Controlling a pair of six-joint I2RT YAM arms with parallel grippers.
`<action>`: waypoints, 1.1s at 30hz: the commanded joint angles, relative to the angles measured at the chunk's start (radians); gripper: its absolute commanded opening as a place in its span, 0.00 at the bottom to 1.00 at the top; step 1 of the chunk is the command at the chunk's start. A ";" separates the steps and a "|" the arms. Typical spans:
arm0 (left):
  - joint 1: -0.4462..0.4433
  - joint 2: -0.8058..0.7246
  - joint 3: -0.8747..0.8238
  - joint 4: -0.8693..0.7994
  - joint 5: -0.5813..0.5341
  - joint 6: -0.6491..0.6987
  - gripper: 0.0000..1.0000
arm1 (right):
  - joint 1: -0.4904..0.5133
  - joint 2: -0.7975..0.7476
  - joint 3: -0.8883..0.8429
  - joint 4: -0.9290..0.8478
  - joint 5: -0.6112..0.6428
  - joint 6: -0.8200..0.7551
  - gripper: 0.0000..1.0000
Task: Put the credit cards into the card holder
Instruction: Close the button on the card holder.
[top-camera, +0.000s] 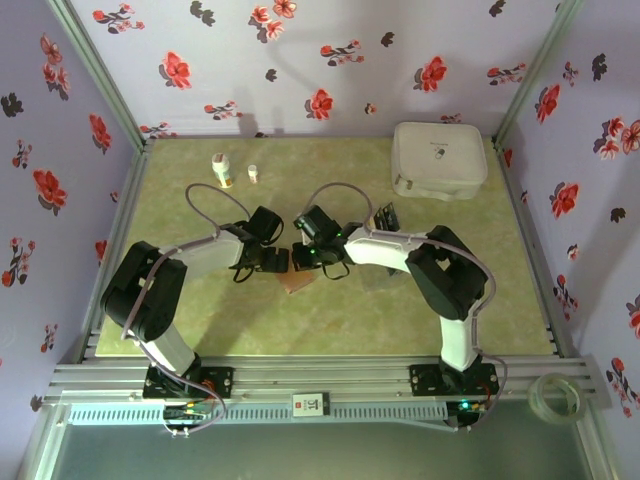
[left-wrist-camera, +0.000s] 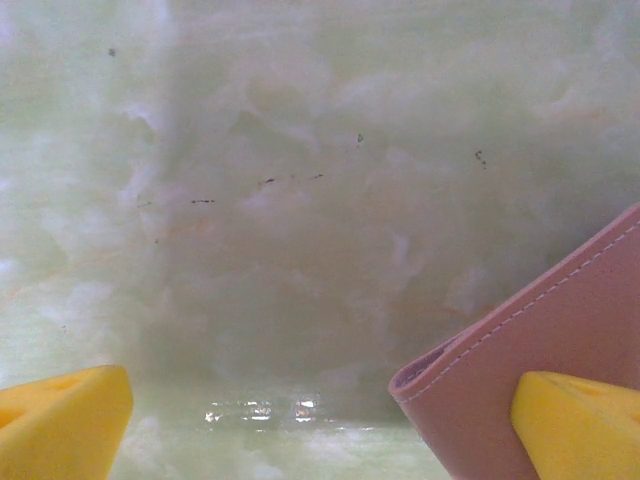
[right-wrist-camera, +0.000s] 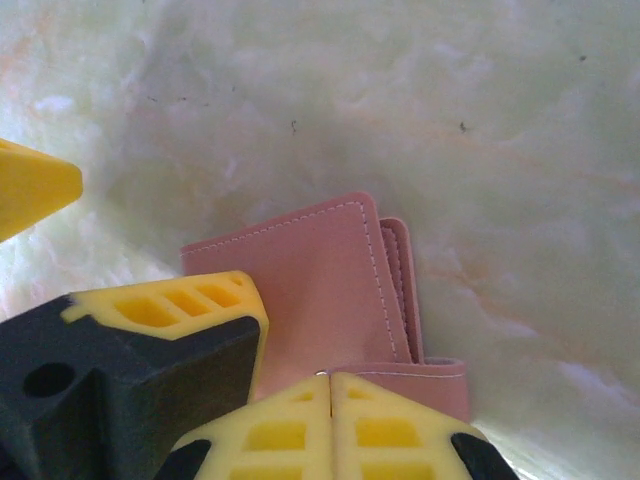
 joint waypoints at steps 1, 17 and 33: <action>-0.009 0.064 -0.028 -0.037 -0.061 0.015 1.00 | 0.012 0.025 0.002 0.012 -0.013 0.020 0.00; 0.036 -0.023 -0.019 -0.069 -0.062 0.013 1.00 | 0.017 0.078 -0.042 0.036 0.005 0.036 0.00; 0.053 0.010 -0.076 -0.035 -0.025 -0.007 1.00 | 0.044 0.066 -0.097 0.011 0.041 0.003 0.00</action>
